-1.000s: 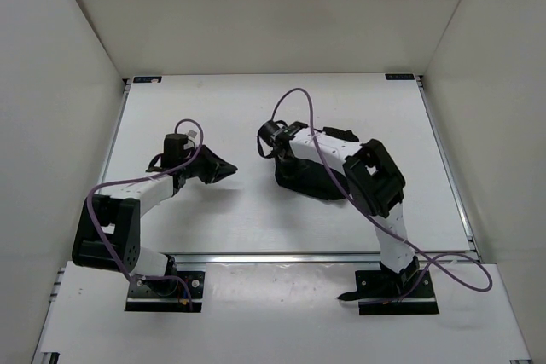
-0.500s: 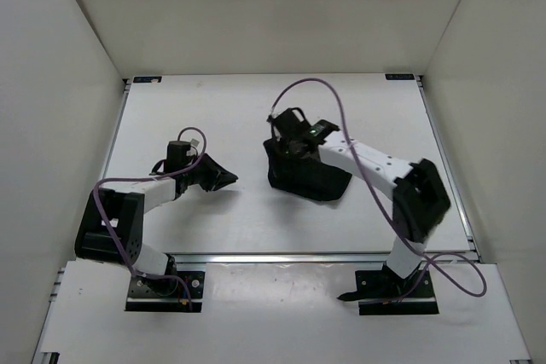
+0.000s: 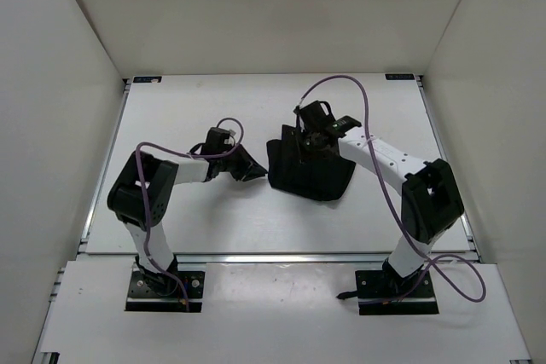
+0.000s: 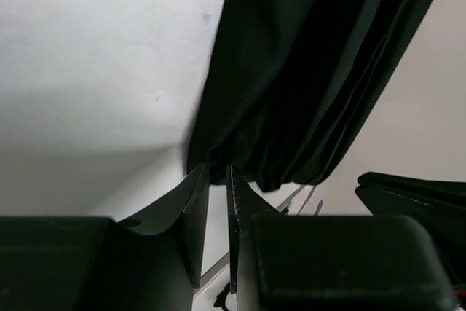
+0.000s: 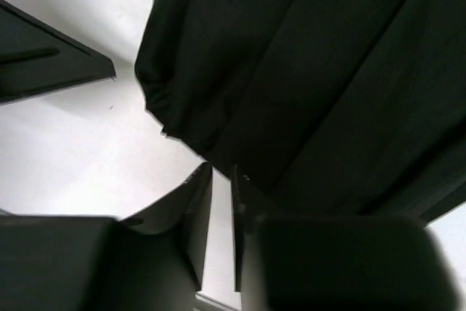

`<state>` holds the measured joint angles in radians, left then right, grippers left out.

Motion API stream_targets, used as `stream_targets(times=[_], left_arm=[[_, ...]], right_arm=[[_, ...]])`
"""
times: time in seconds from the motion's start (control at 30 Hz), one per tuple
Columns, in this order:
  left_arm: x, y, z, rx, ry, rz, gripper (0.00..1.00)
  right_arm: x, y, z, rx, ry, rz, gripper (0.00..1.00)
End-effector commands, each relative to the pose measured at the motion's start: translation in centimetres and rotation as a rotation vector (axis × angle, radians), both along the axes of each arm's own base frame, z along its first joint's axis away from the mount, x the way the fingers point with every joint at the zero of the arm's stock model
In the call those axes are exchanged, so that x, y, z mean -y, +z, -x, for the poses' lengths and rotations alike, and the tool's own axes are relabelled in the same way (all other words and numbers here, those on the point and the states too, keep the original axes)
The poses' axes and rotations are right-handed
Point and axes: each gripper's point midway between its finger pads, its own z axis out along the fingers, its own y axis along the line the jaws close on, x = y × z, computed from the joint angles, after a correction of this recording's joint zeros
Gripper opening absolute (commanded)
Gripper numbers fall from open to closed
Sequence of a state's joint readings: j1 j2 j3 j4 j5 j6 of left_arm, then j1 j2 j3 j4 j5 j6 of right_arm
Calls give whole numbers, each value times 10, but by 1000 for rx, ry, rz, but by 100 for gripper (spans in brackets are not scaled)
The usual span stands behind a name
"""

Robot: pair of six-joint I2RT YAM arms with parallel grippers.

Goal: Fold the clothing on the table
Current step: Fold the skirt

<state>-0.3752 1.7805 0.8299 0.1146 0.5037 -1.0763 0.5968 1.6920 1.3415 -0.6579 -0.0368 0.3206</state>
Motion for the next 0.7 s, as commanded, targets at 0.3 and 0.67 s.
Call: stream_targets(times=[0.3,0.67], left_arm=[[31,-27,-10,-46,-57,-46,21],[27,-27,11,-84,-95,-23,21]], right_arm=[[-27,-68,-3,-181,75,-4,0],[-61,-33,2,-52,232,20,1]])
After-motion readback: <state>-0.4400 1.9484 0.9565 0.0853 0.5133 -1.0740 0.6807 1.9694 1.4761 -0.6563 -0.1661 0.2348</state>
